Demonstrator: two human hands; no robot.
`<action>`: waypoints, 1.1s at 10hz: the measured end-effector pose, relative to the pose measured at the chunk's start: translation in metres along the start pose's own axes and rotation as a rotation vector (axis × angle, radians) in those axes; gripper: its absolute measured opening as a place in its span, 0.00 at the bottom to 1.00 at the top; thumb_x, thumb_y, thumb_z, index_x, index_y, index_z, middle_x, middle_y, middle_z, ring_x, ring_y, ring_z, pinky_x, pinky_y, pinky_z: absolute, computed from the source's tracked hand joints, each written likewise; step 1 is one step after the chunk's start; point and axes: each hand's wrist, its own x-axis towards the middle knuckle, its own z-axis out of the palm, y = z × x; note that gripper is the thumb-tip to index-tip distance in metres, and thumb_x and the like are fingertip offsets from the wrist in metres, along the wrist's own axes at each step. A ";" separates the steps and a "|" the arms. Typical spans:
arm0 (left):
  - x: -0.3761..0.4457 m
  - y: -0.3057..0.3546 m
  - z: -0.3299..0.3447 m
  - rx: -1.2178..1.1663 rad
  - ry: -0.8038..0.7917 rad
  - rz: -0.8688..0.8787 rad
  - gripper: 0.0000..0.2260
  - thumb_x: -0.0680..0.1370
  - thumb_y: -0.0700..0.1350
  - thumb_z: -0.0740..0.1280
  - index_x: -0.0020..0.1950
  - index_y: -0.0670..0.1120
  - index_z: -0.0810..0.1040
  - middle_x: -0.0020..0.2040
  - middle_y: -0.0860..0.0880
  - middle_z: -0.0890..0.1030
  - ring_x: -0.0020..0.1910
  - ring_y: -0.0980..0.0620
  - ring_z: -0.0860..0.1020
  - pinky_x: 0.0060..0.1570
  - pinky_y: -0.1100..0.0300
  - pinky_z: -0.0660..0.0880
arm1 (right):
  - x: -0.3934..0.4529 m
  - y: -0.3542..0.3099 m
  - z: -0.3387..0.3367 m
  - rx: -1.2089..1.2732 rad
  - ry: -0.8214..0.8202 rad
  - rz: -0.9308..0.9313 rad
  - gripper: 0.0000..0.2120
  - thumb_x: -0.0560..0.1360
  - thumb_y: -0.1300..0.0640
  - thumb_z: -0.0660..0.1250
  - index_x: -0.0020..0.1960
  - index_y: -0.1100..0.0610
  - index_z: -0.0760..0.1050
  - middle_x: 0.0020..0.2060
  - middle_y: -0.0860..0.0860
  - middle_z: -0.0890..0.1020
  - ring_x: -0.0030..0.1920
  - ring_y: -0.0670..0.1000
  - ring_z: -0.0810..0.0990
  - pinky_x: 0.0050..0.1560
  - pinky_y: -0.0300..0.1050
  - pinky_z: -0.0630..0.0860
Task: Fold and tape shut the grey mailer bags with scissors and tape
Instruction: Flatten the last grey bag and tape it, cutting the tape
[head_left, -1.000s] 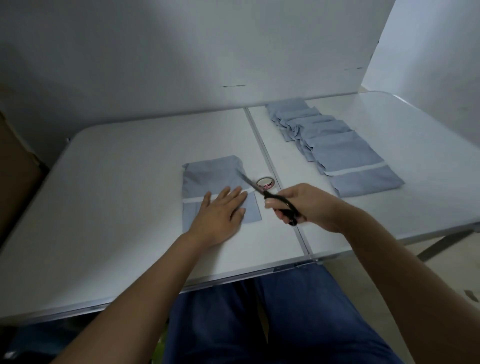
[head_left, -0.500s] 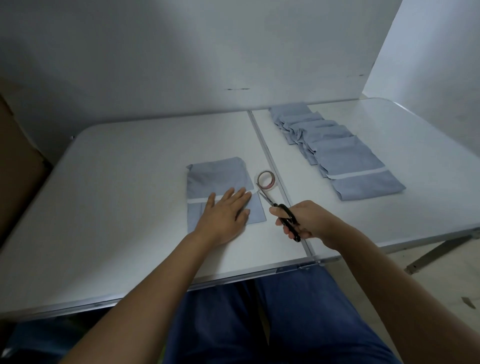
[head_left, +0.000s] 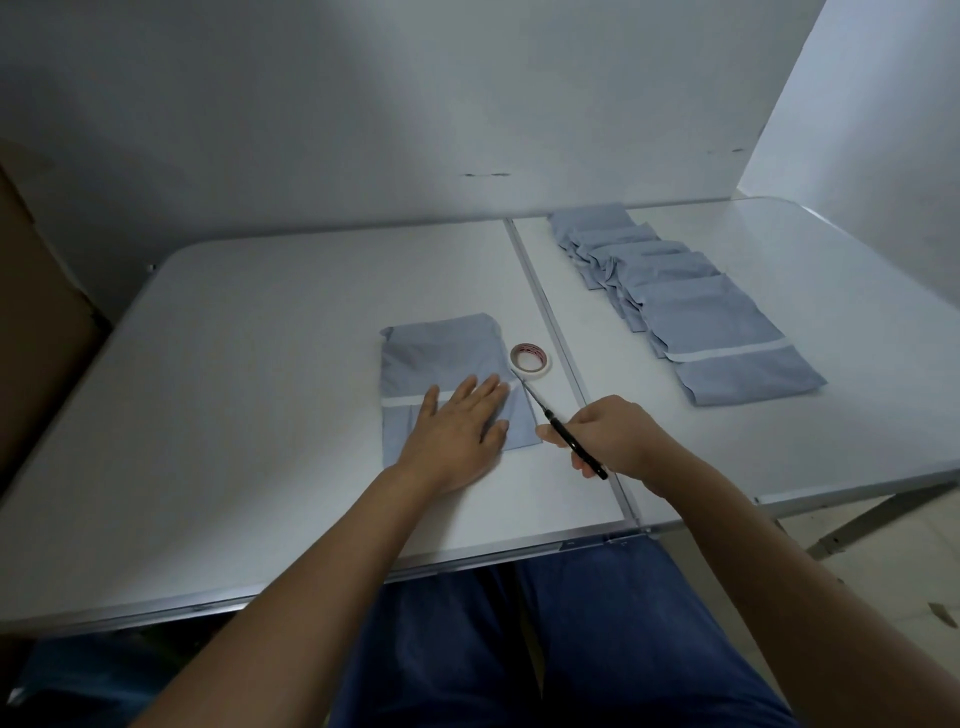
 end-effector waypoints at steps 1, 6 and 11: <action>0.000 0.000 0.001 -0.010 0.008 0.001 0.24 0.83 0.56 0.47 0.79 0.54 0.49 0.79 0.56 0.49 0.78 0.56 0.45 0.75 0.45 0.39 | 0.005 -0.006 -0.002 -0.035 0.002 0.005 0.20 0.72 0.44 0.72 0.37 0.61 0.77 0.29 0.53 0.80 0.27 0.48 0.77 0.35 0.39 0.74; -0.001 0.000 0.002 -0.008 0.014 -0.007 0.24 0.83 0.57 0.47 0.79 0.55 0.49 0.79 0.57 0.49 0.77 0.57 0.45 0.75 0.46 0.38 | 0.010 -0.004 -0.007 -0.130 0.025 0.003 0.16 0.73 0.49 0.73 0.44 0.64 0.81 0.29 0.53 0.80 0.26 0.46 0.76 0.32 0.37 0.73; -0.002 0.002 0.000 0.003 0.006 -0.018 0.24 0.83 0.56 0.46 0.79 0.55 0.49 0.79 0.57 0.49 0.77 0.57 0.45 0.75 0.46 0.39 | 0.013 0.022 -0.022 -0.040 0.110 -0.035 0.15 0.74 0.47 0.71 0.39 0.59 0.78 0.28 0.51 0.80 0.23 0.42 0.76 0.26 0.31 0.69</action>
